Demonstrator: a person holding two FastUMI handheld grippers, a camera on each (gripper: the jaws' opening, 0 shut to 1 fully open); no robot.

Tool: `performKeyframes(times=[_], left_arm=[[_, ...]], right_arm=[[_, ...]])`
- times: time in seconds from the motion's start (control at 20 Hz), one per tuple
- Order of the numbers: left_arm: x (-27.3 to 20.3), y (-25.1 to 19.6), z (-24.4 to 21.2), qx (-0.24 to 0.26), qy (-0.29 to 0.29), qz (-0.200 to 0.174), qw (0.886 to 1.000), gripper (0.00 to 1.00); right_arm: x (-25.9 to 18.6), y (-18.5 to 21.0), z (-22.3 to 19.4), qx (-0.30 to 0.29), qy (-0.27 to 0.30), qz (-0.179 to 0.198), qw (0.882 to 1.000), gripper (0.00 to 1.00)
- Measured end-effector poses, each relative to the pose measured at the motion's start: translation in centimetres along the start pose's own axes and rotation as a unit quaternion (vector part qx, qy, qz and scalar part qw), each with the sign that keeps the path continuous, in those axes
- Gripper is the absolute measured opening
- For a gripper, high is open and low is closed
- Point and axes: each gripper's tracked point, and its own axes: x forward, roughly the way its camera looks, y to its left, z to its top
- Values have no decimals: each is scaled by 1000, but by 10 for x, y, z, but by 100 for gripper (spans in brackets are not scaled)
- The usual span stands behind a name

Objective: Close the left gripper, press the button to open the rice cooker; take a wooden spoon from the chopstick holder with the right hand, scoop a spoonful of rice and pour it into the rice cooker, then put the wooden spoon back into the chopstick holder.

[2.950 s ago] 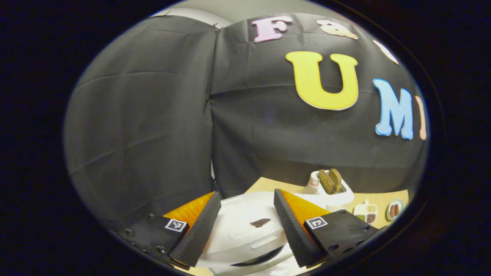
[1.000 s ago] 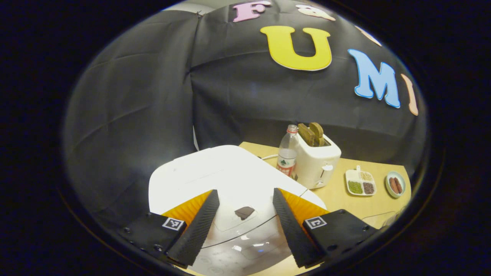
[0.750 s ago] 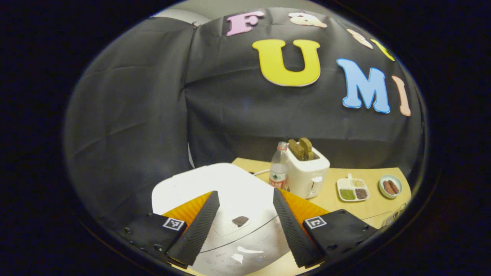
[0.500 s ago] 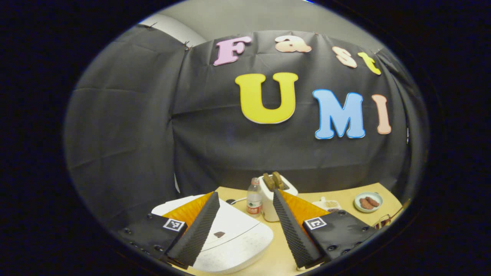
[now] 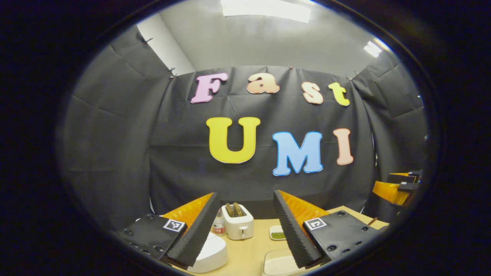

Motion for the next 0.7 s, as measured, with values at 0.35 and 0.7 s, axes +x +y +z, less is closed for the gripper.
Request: performKeyframes(times=[0.35,0.7], left_arm=[[-11,-17,3,32,-12,1,999,99],[-8,-19,8,33,-21,9,999,99]], right_arm=[[3,-18,8,9,-24,-25,999,97],[3,-25,8,11,-21,-28,999,97]])
